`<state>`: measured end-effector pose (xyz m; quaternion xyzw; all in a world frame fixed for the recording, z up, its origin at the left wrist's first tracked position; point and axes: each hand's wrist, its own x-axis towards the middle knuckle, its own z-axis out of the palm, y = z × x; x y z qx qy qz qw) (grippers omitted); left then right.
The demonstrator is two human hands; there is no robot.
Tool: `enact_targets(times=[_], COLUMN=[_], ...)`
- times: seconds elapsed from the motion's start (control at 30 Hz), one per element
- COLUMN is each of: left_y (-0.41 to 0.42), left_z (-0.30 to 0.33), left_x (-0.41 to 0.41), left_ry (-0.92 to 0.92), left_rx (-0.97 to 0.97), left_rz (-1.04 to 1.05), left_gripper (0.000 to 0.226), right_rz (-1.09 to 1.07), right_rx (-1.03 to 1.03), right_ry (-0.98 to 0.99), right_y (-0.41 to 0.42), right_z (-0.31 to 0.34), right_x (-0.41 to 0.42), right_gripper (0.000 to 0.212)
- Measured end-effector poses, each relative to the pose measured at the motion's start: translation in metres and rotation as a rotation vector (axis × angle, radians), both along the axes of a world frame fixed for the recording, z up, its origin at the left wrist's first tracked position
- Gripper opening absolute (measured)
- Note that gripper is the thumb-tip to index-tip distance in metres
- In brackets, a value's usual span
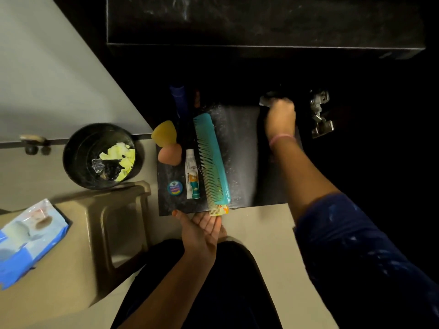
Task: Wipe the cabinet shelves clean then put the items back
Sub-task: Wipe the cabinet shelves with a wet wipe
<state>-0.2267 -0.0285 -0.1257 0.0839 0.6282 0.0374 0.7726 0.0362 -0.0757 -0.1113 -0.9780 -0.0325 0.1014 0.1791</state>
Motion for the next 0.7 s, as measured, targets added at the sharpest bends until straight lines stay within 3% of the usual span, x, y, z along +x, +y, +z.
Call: enact_targets(times=[0.1,0.2,0.27,0.37,0.43,0.47,0.53,0.7], left_y=[0.0,0.002,0.002,0.003,0.004,0.003,0.003,0.002], left_z=[-0.003,-0.003,-0.003,-0.003,-0.005,-0.005,-0.004,-0.001], left_x=[0.0,-0.001,-0.001,-0.001,0.0,0.0,0.0,0.0], left_ry=[-0.006,-0.012,-0.017,-0.03,-0.018,-0.015,-0.023,-0.012], left_rx=[-0.004,-0.019,-0.03,-0.049,-0.057,-0.059,-0.056,-0.039], left_rz=[-0.004,-0.004,-0.003,0.004,0.002,-0.002,-0.004,-0.009], left_gripper=[0.073,0.073,0.073,0.074,0.075,0.075,0.075,0.077], right_rz=[0.055,0.19,0.234,0.341,0.3,0.285,0.348,0.33], right_rx=[0.002,0.226,0.206,0.004,-0.091,-0.113,-0.094,0.265], right_ry=[-0.022,-0.054,-0.075,-0.06,0.113,0.175,0.081,-0.227], right_y=[0.026,0.005,-0.038,-0.109,-0.14,-0.146,-0.136,-0.037], right_z=[-0.024,-0.031,-0.031,-0.028,-0.03,-0.028,-0.012,0.039], right_x=[-0.005,-0.061,-0.113,-0.195,-0.224,-0.227,-0.21,-0.096], right_gripper=[0.038,0.033,0.038,0.041,0.037,0.036,0.035,0.028])
